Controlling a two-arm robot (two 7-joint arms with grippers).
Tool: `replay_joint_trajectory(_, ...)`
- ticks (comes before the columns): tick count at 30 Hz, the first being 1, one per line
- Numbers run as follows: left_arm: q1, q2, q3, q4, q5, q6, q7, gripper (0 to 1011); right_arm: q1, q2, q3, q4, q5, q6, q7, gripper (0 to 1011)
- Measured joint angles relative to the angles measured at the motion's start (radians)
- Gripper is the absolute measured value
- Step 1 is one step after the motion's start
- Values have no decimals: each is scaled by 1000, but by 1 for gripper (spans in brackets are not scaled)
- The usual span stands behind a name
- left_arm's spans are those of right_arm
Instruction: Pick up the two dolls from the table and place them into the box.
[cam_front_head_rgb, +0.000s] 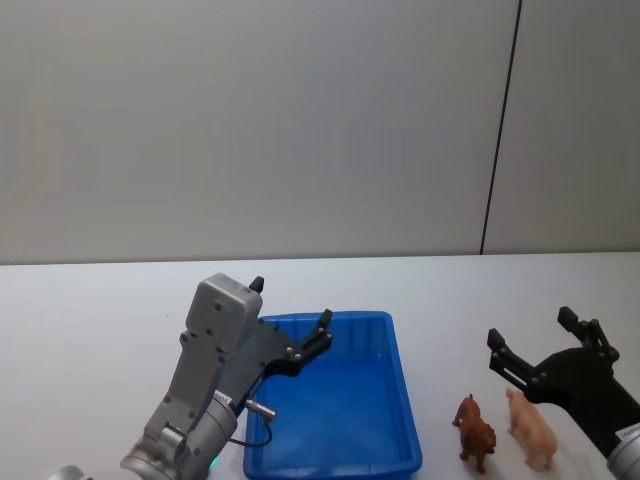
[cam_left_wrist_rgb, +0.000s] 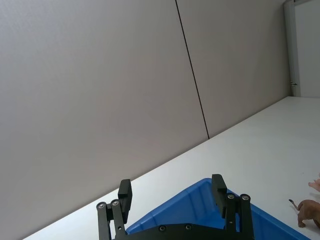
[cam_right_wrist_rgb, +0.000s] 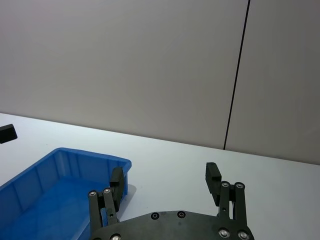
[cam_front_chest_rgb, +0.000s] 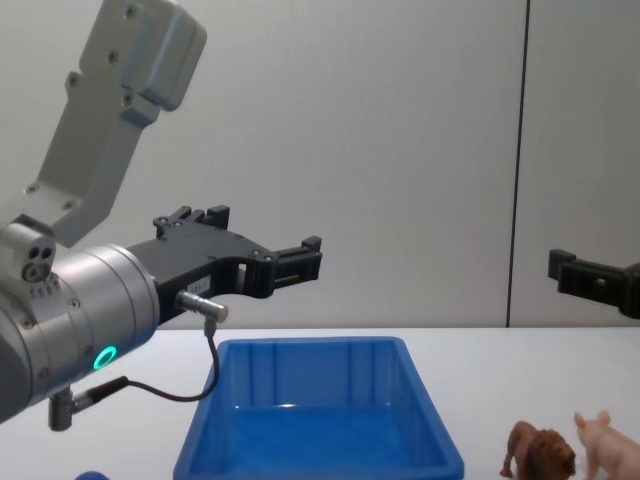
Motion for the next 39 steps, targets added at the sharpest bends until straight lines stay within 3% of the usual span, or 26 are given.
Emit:
replay_joint_trajectory(27,0,0,0,0,0,0,0,1002,0,1,0,1,0,0,1,1001)
replay_joint_trajectory(39,0,0,0,0,0,0,0,1002,-12,31,21,14,21,32,33,1001)
